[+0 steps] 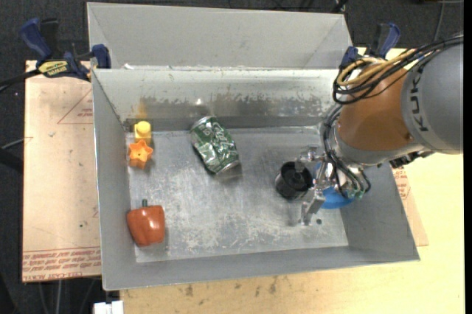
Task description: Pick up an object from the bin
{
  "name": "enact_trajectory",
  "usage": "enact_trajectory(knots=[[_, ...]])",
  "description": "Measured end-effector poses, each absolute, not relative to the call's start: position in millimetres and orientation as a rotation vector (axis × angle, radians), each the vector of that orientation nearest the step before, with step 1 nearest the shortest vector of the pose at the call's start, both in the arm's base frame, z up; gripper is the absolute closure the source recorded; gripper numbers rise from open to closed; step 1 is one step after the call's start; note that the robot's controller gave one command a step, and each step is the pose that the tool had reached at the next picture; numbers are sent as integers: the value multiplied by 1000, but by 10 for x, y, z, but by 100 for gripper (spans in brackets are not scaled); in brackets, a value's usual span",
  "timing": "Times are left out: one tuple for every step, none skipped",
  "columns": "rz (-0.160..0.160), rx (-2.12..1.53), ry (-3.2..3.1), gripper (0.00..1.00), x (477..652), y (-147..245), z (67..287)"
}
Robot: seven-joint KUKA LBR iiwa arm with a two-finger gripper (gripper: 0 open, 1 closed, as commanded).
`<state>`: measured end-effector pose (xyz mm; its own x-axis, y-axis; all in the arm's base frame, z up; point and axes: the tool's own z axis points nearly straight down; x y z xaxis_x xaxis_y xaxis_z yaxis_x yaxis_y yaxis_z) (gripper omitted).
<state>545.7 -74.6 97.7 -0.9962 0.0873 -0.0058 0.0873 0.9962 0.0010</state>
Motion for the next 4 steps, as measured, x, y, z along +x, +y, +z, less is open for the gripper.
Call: enact_trajectory(knots=[[1, 135, 3139, 0, 5515, -706, 946], [1, 211, 3128, 0, 5581, -734, 1186], [0, 241, 3121, 0, 5678, -785, 704], [2, 430, 3113, 100, 5561, -781, 716]])
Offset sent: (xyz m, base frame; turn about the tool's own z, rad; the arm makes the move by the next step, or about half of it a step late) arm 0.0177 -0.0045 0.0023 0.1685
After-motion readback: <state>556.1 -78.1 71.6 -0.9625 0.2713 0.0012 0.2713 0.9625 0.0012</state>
